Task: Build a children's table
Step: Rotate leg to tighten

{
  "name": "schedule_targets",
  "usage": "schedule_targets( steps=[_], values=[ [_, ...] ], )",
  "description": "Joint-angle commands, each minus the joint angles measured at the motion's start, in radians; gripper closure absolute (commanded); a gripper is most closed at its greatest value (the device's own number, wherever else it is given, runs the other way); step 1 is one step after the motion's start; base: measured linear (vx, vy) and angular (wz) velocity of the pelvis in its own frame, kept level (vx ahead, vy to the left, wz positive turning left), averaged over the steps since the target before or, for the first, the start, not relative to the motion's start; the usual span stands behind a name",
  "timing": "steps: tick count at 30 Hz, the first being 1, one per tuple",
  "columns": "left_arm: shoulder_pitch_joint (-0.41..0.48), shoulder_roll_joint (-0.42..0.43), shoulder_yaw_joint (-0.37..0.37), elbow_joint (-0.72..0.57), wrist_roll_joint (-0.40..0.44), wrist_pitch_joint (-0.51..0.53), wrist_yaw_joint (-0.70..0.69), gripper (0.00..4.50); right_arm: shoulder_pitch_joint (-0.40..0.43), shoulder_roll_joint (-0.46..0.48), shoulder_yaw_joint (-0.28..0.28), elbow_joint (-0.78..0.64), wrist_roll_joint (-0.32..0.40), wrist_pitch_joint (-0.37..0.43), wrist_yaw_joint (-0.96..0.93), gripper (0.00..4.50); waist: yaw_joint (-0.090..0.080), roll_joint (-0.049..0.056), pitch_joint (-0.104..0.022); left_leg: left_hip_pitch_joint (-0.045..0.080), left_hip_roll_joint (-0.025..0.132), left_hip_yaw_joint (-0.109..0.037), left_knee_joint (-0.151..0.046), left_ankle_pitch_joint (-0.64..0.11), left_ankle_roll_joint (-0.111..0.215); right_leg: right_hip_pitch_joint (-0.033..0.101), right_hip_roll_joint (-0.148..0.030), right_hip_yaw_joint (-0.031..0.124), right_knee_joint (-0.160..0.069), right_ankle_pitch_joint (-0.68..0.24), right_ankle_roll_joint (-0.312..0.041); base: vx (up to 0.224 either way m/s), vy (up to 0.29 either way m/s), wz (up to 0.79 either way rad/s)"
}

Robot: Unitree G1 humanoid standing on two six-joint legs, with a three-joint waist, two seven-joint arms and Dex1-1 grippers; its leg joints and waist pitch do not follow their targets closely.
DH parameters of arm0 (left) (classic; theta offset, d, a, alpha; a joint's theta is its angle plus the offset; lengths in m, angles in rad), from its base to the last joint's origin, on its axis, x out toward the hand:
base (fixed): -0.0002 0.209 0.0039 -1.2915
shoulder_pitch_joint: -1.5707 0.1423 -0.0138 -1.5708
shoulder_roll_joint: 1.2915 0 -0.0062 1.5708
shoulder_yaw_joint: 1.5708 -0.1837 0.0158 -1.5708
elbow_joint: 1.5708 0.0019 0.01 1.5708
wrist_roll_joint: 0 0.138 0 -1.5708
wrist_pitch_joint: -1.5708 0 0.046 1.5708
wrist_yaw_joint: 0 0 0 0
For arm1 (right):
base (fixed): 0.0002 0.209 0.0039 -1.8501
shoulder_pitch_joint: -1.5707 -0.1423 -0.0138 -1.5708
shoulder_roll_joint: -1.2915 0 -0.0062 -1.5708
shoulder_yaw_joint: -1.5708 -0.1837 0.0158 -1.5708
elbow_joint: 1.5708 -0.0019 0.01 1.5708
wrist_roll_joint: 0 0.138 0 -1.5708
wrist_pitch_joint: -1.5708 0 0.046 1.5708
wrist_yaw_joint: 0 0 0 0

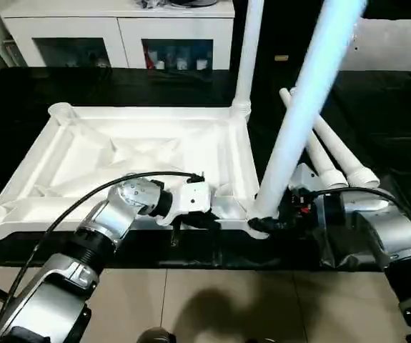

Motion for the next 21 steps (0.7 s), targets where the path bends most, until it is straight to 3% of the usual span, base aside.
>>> schedule_targets(
  steps=[1,4,8,11,13,15,21],
  values=[
    [0.004,0.002,-0.059,0.016,0.043,-0.019,-0.031,4.5,-0.003,-0.005,0.011,0.004,0.006,0.005,0.034,1.27,-0.003,-0.015,-0.081,0.007,0.037,-0.003,-0.058,-0.194,0.071,0.057,-0.058,0.048,-0.064,-0.261,-0.21,0.0,0.0,0.0],
    [0.005,0.0,-0.058,0.02,0.04,-0.018,-0.036,4.5,0.001,-0.002,0.01,0.007,0.012,0.013,0.043,1.64,-0.003,-0.015,-0.08,0.007,0.037,-0.003,-0.058,-0.21,0.067,0.056,-0.058,0.048,-0.067,-0.29,-0.203,0.0,0.0,0.0],
    [0.012,-0.001,-0.058,0.017,0.034,-0.014,-0.045,4.5,0.009,0.009,0.005,0.005,0.034,0.047,0.053,1.76,-0.003,-0.015,-0.08,0.008,0.036,-0.004,-0.058,-0.218,0.062,0.054,-0.058,0.048,-0.069,-0.313,-0.194,0.0,0.0,0.0],
    [0.02,-0.002,-0.056,0.008,0.023,-0.002,-0.057,4.5,0.016,0.032,-0.004,0.006,0.058,0.097,0.036,1.78,-0.002,-0.016,-0.082,0.006,0.036,-0.004,-0.057,-0.204,0.066,0.056,-0.057,0.048,-0.066,-0.29,-0.199,0.0,0.0,0.0],
    [0.025,0.0,-0.053,0.001,0.015,0.008,-0.066,4.5,0.016,0.05,-0.009,0.013,0.067,0.135,0.017,1.78,-0.003,-0.008,-0.084,0.006,0.037,-0.006,-0.058,-0.205,0.061,0.057,-0.057,0.046,-0.064,-0.267,-0.208,0.0,0.0,0.0],
    [0.027,0.002,-0.053,-0.002,0.014,0.009,-0.068,4.5,0.015,0.056,-0.011,0.018,0.068,0.141,0.014,1.78,-0.006,-0.011,-0.084,0.005,0.035,-0.005,-0.057,-0.211,0.059,0.058,-0.056,0.046,-0.063,-0.259,-0.212,0.0,0.0,0.0],
    [0.032,0.007,-0.053,-0.009,0.011,0.015,-0.08,4.5,0.014,0.077,0.002,0.074,0.046,0.17,-0.013,1.78,-0.008,-0.007,-0.083,0.007,0.036,-0.006,-0.06,-0.231,0.047,0.056,-0.056,0.045,-0.068,-0.299,-0.2,0.0,0.0,0.0]
  ],
)
